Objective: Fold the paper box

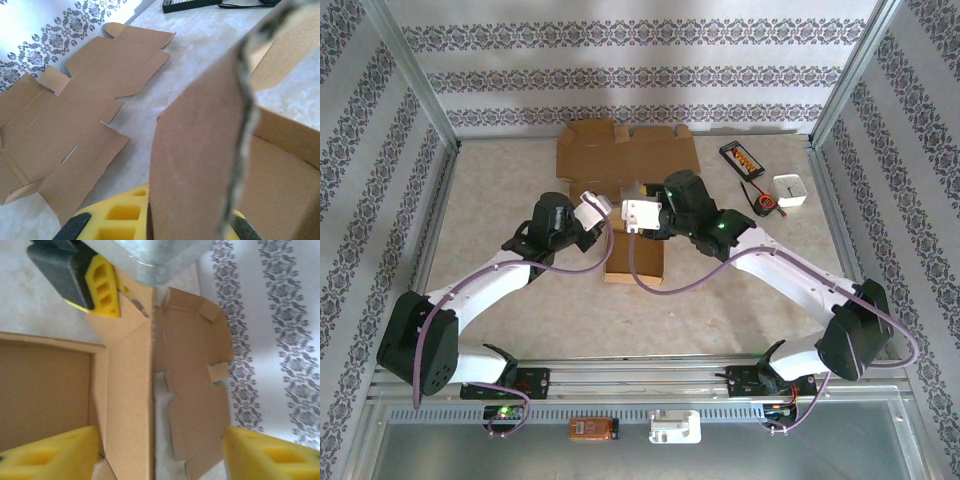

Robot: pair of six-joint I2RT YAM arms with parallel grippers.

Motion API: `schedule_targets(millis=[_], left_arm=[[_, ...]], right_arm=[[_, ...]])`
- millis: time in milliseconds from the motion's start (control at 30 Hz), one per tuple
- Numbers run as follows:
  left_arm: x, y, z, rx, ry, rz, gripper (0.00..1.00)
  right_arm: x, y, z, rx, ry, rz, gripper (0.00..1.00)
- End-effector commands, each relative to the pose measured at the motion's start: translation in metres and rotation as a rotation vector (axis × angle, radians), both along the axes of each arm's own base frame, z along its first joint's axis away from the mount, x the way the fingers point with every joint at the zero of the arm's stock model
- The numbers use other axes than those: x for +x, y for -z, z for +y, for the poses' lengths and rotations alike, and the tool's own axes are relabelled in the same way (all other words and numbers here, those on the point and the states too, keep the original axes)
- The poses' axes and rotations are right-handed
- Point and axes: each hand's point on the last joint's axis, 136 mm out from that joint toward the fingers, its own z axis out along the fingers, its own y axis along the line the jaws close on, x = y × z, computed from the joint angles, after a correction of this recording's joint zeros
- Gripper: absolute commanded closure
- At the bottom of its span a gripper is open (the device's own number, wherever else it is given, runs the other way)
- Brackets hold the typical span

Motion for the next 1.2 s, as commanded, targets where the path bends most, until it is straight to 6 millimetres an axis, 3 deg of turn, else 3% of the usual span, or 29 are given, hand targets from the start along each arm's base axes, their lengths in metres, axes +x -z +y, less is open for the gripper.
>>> schedule_targets(millis=[0, 133, 333, 567, 933, 1167], left_arm=[[0.005, -0.013, -0.003, -0.021, -0.024, -0.009, 0.90], [0.006, -0.013, -0.005, -0.023, -0.021, -0.001, 0.90], [0.008, -0.010, -0.008, -0.039, -0.026, 0.005, 0.91], [0.007, -0.006, -0.009, -0.035, -0.023, 0.011, 0.91], [0.008, -0.005, -0.009, -0.053, -0.035, 0.021, 0.91], [0.018, -0.005, -0.010, -0.183, -0.163, 0.107, 0.91]], right_arm=[[0.004, -0.014, -0.022, 0.188, 0.264, 0.078, 0.21], [0.013, 0.001, -0.052, 0.279, 0.501, 0.147, 0.14], [0.014, 0.041, -0.076, 0.443, 0.680, 0.306, 0.12], [0.018, 0.073, -0.084, 0.497, 0.725, 0.370, 0.17], [0.033, 0.091, -0.076, 0.571, 0.740, 0.488, 0.54], [0.030, 0.089, -0.065, 0.704, 0.830, 0.654, 0.67]])
